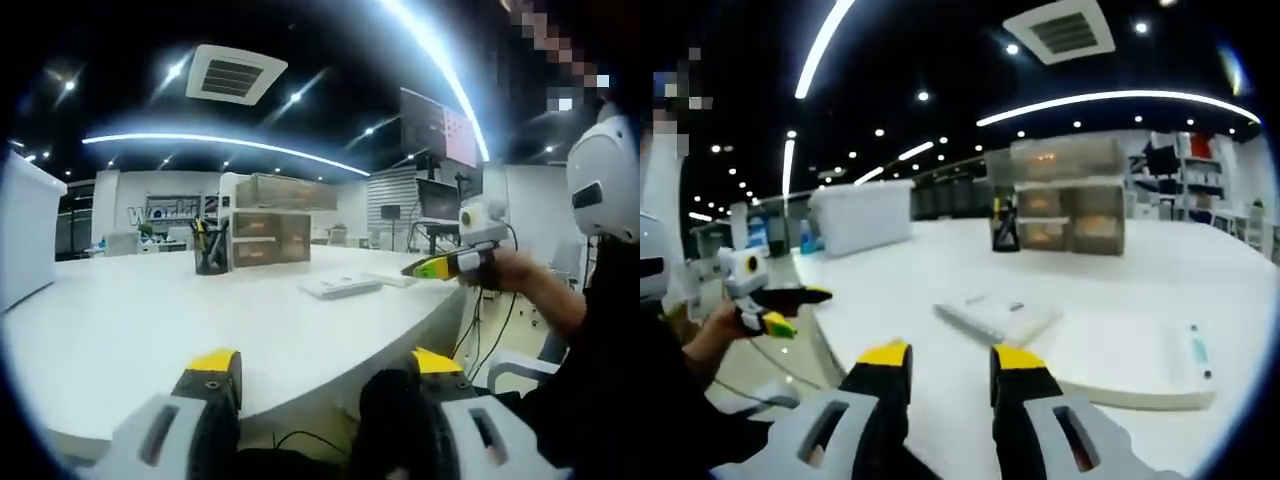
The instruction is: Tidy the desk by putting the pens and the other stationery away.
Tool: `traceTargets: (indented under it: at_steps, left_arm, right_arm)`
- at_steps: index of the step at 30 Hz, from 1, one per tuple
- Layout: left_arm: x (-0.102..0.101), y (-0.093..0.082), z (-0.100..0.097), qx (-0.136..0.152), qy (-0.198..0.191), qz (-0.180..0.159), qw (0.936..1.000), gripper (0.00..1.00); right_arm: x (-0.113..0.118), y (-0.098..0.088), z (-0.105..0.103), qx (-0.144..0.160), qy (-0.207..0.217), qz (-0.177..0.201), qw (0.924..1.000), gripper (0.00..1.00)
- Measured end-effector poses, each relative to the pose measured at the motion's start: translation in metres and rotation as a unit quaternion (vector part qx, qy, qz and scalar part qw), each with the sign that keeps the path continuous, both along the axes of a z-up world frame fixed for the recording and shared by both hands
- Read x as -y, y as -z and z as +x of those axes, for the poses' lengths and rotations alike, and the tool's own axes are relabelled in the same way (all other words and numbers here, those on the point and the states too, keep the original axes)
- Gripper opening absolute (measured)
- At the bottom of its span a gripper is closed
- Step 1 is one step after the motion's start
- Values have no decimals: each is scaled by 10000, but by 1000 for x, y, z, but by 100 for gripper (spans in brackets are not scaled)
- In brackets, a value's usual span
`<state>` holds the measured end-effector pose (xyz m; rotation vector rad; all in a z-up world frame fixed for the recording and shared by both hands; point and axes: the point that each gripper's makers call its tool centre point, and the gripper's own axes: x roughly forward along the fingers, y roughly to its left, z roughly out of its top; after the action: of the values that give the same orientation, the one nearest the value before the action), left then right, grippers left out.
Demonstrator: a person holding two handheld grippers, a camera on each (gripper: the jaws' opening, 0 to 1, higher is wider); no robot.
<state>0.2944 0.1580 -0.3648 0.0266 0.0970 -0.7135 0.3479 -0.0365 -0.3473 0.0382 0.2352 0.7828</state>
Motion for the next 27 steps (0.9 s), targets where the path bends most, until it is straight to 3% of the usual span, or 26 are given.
traceTargets:
  at_steps: [12, 18, 27]
  left_arm:
    - [2, 4, 0, -49, 14, 17, 10000, 66]
    - [2, 5, 0, -70, 9, 16, 10000, 66]
    - [1, 5, -1, -77, 16, 22, 10000, 66]
  right_arm:
    - [-4, 10, 16, -134, 129, -94, 9998, 21]
    - [-3, 14, 24, -56, 311, -440, 9985, 18]
    - [-6, 21, 29, -200, 369, -517, 9978, 10]
